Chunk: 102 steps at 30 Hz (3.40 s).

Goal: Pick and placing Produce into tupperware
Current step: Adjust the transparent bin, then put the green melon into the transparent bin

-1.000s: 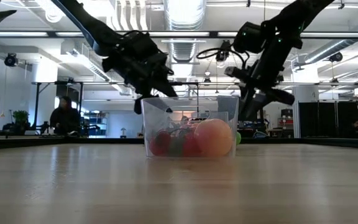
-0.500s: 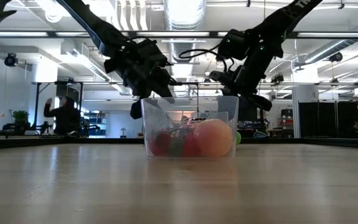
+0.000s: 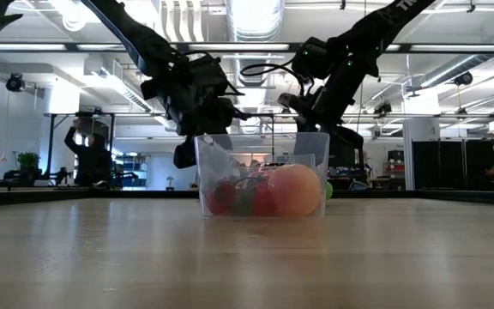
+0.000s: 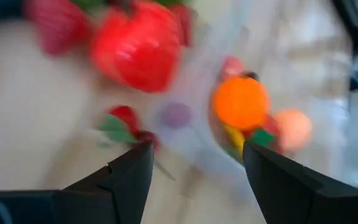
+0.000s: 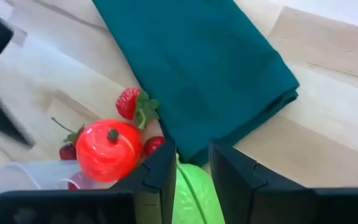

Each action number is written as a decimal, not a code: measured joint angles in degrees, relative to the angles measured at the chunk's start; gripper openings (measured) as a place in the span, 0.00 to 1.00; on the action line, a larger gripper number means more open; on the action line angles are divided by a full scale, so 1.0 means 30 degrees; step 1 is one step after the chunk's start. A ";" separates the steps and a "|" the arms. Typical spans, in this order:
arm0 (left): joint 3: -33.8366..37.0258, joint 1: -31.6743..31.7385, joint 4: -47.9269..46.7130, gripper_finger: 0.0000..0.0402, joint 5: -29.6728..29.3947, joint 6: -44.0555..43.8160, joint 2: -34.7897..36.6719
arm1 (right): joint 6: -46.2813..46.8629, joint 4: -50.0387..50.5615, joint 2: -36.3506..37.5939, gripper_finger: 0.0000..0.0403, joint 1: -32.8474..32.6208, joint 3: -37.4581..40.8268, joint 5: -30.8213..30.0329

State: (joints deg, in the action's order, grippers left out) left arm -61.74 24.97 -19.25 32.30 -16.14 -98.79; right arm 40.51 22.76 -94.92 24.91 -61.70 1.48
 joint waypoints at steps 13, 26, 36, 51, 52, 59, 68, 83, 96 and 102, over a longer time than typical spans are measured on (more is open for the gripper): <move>-0.0199 0.0156 0.1772 0.53 -0.3885 0.0713 0.1256 | 0.1789 0.0377 -0.0005 0.14 -0.1098 0.0019 0.0209; -0.0051 0.0117 0.1864 0.23 -0.4585 0.0622 0.0938 | 0.2055 0.0342 -0.0005 0.07 -0.1173 0.0026 -0.0046; -0.0058 -0.0115 0.1816 0.04 -0.3704 -0.0023 -0.0711 | 0.2053 0.0335 -0.0005 0.07 -0.1180 0.0041 -0.0030; -0.0036 -0.1625 0.1426 0.00 -0.0869 0.0677 -0.0740 | 0.2077 0.0339 -0.0005 0.07 -0.1188 0.0041 0.0068; -0.0036 -0.1646 0.1317 0.00 -0.0821 0.0684 -0.0740 | 0.2088 0.0342 -0.0005 0.07 -0.1188 0.0041 0.0140; -0.0007 -0.1737 0.0191 0.00 -0.0835 0.1055 -0.0740 | 0.2507 0.0447 -0.0005 0.07 -0.1224 0.0041 0.0581; 0.0076 -0.1733 0.0221 0.00 -0.4462 0.1222 0.0609 | 0.4166 0.3254 0.0015 0.07 -0.2131 0.0041 -0.1164; 0.0801 -0.1559 0.0169 0.08 -0.8284 0.2500 0.4173 | 0.4598 0.4440 0.0090 0.38 -0.4404 0.0055 -0.2738; 0.1450 -0.1434 -0.2408 0.23 -0.9855 -0.0008 0.3981 | -0.6024 0.3904 -0.0936 0.60 -0.4230 0.0070 -0.2873; 0.1392 -0.1434 -0.2378 0.23 -0.9852 -0.0067 0.4006 | -0.8027 0.3615 -0.1156 0.64 -0.4073 0.0070 -0.3068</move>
State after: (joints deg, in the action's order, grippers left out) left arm -57.56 20.67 -26.38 2.74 -16.34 -86.77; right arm 16.43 33.61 -98.39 12.69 -61.49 -7.72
